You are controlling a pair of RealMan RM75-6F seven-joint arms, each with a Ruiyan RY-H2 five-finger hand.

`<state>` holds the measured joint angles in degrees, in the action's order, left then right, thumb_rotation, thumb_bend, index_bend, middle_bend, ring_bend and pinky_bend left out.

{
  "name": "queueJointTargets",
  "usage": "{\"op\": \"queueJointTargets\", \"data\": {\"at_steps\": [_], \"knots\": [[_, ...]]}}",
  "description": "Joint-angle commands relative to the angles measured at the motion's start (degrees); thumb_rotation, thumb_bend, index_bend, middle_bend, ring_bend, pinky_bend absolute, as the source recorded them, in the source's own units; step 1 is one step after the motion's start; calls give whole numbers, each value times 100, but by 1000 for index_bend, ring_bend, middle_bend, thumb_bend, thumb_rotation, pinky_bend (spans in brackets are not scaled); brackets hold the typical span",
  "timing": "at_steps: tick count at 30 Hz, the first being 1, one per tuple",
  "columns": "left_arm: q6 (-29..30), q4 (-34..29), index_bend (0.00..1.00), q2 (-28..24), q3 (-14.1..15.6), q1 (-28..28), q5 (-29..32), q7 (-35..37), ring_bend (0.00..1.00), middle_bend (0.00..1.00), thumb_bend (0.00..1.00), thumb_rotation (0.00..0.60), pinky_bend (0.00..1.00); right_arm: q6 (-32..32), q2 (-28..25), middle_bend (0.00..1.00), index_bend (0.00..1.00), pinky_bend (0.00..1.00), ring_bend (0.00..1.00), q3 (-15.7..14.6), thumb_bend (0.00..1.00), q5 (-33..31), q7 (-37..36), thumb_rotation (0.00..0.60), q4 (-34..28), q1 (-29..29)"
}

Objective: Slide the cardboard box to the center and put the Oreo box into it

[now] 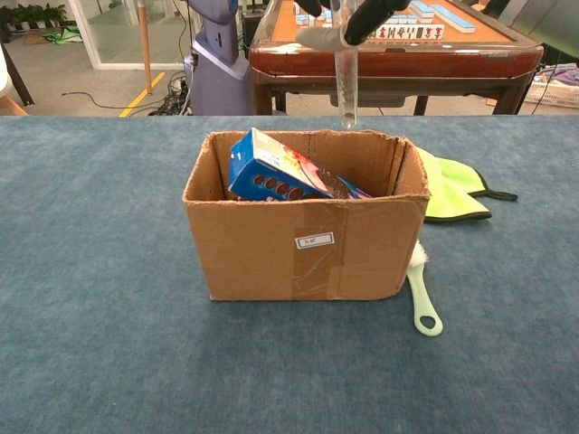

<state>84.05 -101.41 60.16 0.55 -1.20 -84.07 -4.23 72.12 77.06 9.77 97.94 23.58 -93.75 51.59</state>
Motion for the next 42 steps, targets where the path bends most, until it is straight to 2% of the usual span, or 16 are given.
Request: {"op": "queueJointTargets", "data": {"at_steps": [1,7,17,20,22,25,27,33,37,42], "knots": [[5,2,7,0,-3,0,-3,2,20,19,15,600,158,-54,-4,742,701,580,617,-3,300,-31,-38,600,-77,-31],[19,-9,7,-3,-2,6,-14,-8,20,19,16,600,158,-218,55,741,702,580,617,-77,301,-136,-116,600,-32,-112],[18,-15,7,-22,-3,11,-4,8,20,19,16,600,158,-531,415,700,696,580,603,-253,274,-405,-297,600,648,-251],[14,-16,7,-23,0,12,-2,7,20,19,16,600,158,-591,557,600,571,580,505,-284,149,-446,-453,600,910,-266],[17,-16,7,-24,-1,13,-6,15,20,19,16,600,158,-635,619,461,408,552,386,-282,29,-479,-546,600,1020,-262],[14,-13,7,-24,0,14,-3,24,20,19,16,600,158,-637,684,320,250,478,264,-245,0,-484,-685,600,1129,-248],[20,-17,7,-30,-2,15,-4,29,20,19,16,600,158,-560,688,277,213,460,235,-212,0,-442,-740,600,1151,-257],[31,-21,7,-35,4,22,-22,22,20,19,16,600,158,-89,531,262,207,456,228,-174,0,-173,-253,600,1137,-431],[37,-37,7,-31,6,23,-30,8,20,19,16,600,158,119,163,284,230,456,228,-178,0,-241,154,600,719,-708],[41,-45,8,-21,6,19,-46,-47,22,21,16,600,158,407,-413,339,332,456,238,-271,0,-473,858,600,28,-1232]]}}
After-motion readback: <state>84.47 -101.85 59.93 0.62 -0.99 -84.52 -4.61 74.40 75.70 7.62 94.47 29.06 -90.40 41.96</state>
